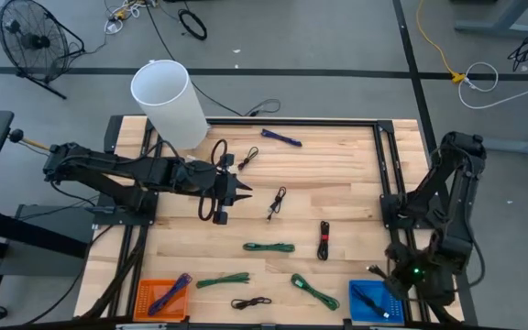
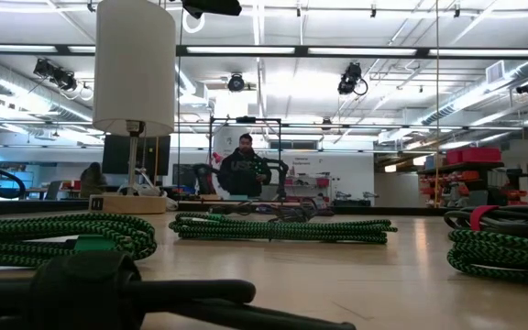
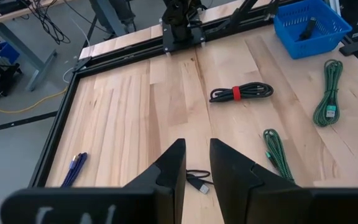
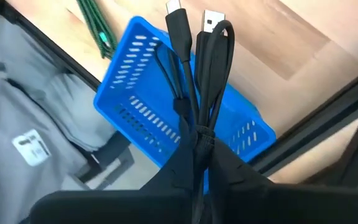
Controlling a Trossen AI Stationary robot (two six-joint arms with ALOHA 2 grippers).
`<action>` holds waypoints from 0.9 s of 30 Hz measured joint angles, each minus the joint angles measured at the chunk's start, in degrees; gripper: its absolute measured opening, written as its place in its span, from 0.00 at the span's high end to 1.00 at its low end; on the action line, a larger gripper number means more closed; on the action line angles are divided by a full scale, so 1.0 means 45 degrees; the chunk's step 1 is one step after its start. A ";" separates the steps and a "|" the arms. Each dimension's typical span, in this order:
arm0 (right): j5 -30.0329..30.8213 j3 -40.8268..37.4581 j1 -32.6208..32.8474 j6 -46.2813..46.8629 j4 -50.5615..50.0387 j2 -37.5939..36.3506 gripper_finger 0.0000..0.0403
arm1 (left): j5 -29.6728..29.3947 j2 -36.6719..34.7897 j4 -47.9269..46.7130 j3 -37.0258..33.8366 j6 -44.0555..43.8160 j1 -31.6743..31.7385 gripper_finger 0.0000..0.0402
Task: Pick & Place USB Port
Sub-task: Put the black charger cable into the blue bin
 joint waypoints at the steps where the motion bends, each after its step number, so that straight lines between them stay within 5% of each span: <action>1: 0.0319 0.0000 0.0118 0.0066 0.0070 0.0000 0.97 | 0.0000 0.0000 0.0001 0.0000 -0.0001 -0.0003 0.81; 7: 0.1208 0.0000 0.0871 0.0226 -0.0167 0.0005 0.97 | 0.0000 0.0000 -0.0001 0.0000 -0.0001 -0.0003 0.81; 14: 0.3834 0.0000 0.1795 -0.0065 0.0418 0.0005 0.97 | -0.0001 0.0000 -0.0006 0.0000 -0.0001 -0.0003 0.81; 27: 0.4428 0.0000 0.2468 0.0324 0.0953 -0.0053 0.97 | 0.0000 0.0000 0.0002 0.0000 -0.0006 -0.0002 0.81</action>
